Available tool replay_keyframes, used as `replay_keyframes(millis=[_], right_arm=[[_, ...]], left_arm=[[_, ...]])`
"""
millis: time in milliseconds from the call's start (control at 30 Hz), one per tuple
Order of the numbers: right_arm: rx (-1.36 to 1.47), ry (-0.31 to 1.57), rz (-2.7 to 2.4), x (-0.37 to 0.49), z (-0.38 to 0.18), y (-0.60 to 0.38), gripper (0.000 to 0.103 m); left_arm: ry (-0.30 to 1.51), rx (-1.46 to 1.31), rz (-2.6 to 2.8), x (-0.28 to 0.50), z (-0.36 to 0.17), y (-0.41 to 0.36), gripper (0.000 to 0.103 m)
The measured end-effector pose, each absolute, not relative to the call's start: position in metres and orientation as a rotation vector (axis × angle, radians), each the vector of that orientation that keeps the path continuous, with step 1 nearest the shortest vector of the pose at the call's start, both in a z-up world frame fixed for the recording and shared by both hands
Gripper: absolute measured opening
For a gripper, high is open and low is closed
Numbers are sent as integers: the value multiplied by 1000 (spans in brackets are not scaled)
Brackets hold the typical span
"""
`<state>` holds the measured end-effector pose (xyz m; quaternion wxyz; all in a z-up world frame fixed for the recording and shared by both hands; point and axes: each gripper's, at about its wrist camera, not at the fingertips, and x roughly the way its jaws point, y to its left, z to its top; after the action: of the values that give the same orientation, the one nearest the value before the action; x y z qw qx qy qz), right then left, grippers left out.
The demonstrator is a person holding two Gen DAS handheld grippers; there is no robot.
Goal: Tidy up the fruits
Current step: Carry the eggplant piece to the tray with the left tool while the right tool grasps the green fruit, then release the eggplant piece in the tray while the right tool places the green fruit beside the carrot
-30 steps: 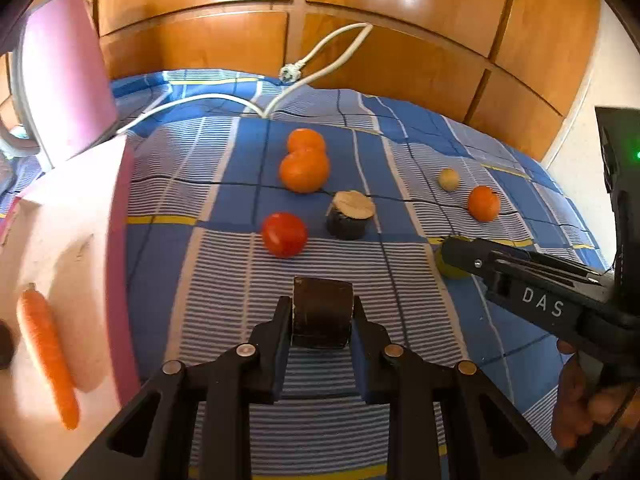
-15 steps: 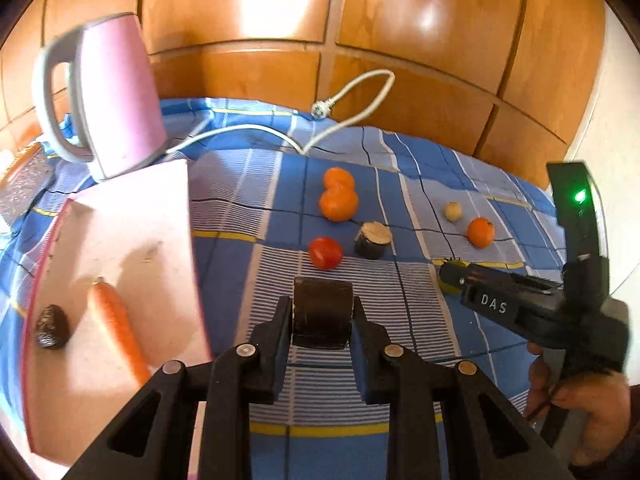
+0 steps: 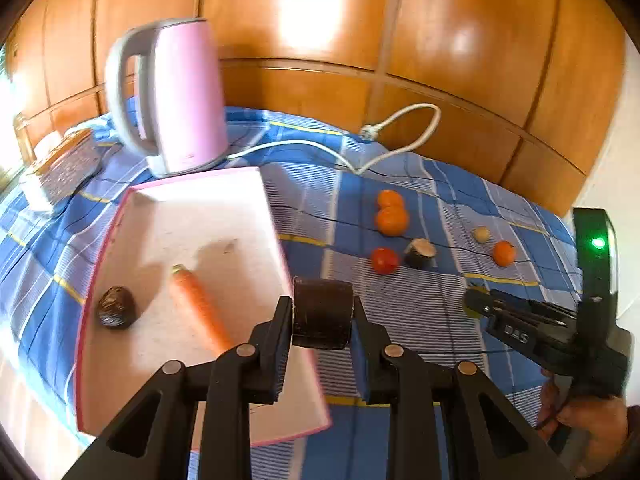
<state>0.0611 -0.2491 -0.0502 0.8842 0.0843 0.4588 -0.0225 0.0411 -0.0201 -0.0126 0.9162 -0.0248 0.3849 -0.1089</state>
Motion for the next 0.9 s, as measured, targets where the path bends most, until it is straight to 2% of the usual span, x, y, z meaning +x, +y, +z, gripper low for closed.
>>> replay_keyframes(millis=[633, 667, 800, 900], right_arm=[[156, 904, 375, 61, -1, -127, 32], [144, 907, 393, 62, 0, -119, 32], [104, 916, 451, 66, 1, -90, 33], [73, 913, 475, 68, 1, -73, 34]], left_arm=[[783, -177, 53, 48, -16, 102, 29], [776, -177, 57, 48, -15, 103, 33], [743, -181, 79, 44, -8, 106, 58], [724, -181, 93, 40, -3, 107, 60]])
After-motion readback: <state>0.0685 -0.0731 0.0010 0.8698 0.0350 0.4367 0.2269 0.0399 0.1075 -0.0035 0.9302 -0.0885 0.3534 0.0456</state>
